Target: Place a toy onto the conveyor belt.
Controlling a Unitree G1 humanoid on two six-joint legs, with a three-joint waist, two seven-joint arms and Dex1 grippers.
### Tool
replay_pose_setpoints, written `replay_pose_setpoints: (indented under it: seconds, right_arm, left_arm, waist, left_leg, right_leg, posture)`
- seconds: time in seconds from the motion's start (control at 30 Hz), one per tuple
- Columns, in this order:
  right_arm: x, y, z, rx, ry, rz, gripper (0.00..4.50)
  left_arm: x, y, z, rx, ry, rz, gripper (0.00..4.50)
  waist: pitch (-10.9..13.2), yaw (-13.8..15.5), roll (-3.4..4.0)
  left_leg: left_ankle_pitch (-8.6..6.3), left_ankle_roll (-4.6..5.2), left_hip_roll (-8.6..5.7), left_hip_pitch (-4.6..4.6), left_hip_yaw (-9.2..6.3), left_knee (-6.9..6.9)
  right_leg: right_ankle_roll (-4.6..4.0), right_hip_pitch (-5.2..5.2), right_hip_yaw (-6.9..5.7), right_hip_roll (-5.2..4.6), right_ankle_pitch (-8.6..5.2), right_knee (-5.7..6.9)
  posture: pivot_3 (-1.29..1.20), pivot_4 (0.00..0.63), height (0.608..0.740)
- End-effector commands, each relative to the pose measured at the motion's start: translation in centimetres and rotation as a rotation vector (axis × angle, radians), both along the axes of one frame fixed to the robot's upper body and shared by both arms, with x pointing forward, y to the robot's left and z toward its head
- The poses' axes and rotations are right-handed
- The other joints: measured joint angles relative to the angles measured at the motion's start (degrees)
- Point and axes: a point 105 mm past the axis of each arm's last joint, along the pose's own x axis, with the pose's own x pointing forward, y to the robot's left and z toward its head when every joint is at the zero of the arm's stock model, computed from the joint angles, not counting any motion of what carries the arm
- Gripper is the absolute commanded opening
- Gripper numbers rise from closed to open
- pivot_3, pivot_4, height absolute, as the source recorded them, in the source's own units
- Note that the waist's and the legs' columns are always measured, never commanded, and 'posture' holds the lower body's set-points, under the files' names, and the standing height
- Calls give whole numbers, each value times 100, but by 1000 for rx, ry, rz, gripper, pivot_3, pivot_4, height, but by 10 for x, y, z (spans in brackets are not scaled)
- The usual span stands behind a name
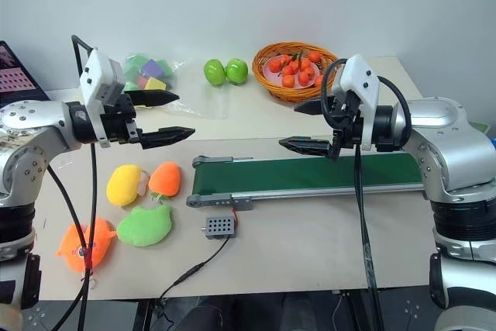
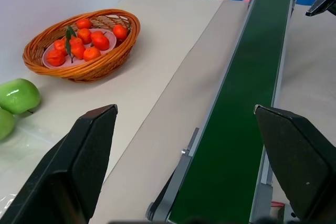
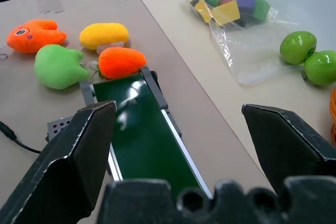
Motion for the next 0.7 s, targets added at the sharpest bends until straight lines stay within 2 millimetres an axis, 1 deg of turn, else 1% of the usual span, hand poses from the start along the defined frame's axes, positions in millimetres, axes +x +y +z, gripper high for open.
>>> replay_pose_setpoints:
  seconds: [0.03,0.17,0.23,0.3,0.4,0.43,0.47,0.5,0.57,0.67,0.7]
  right_arm:
    - [-4,4,10,-1,-66,22,4500]
    - [-3,5,8,-5,-62,35,4500]
    - [-1,7,8,-5,-62,45,4500]
    - [2,8,7,-7,-61,54,4500]
    - [5,16,6,-2,-50,100,4500]
    - [6,20,6,0,-46,119,4500]
    - [7,21,5,0,-44,130,4500]
    - [8,25,4,2,-37,150,4500]
    - [10,31,1,3,-27,182,4500]
    - [13,38,0,7,-21,220,4500]
    - [14,39,0,7,-21,228,4500]
  left_arm:
    - [-3,8,9,6,-33,18,4460]
    - [-6,27,16,-34,-26,88,4460]
    - [-14,39,16,-34,-7,115,4460]
    - [-20,46,16,-27,7,138,4460]
    - [-34,74,13,-8,39,236,4460]
    - [-39,88,8,18,50,291,4460]
    - [-42,96,5,38,56,325,4460]
    - [-47,113,-4,51,78,394,4460]
    - [-57,137,-19,74,110,486,4460]
    - [-74,158,-42,103,150,572,4460]
    - [-79,161,-47,110,161,586,4460]
  waist:
    - [0,-1,0]
    - [0,-24,0]
    - [0,-34,0]
    - [0,-50,0]
    - [1,-68,2]
    - [1,-75,2]
    - [2,-96,4]
    - [2,-107,4]
    - [4,-133,8]
    - [7,-142,11]
    - [7,-141,11]
  left_leg:
    - [0,0,0,0,0,0]
    - [0,0,1,0,1,-2]
    - [0,0,1,1,1,-1]
    - [0,0,2,1,2,-2]
    - [0,0,2,3,5,-3]
    - [0,0,3,5,9,-7]
    - [0,0,5,6,9,-8]
    - [-2,-3,11,8,15,-11]
    - [-4,-6,19,18,26,-18]
    - [-12,-18,39,29,33,-20]
    - [-14,-20,43,32,35,-20]
  right_leg:
    - [0,0,0,0,0,0]
    - [0,-2,1,0,0,1]
    - [0,-2,1,1,0,1]
    - [0,-4,2,2,0,0]
    - [-1,-5,2,2,0,2]
    - [-1,-6,2,2,1,3]
    - [-2,-7,1,3,0,3]
    - [-8,-10,1,10,5,0]
    - [-16,-9,2,17,9,-2]
    - [-28,-6,2,39,17,-8]
    - [-32,-5,4,43,19,-8]
  posture:
    - [0,150,740]
    - [0,150,740]
    - [0,150,740]
    - [0,150,740]
    - [0,150,740]
    - [0,150,740]
    - [0,150,740]
    - [0,150,740]
    - [0,150,740]
    - [0,150,740]
    - [0,150,740]
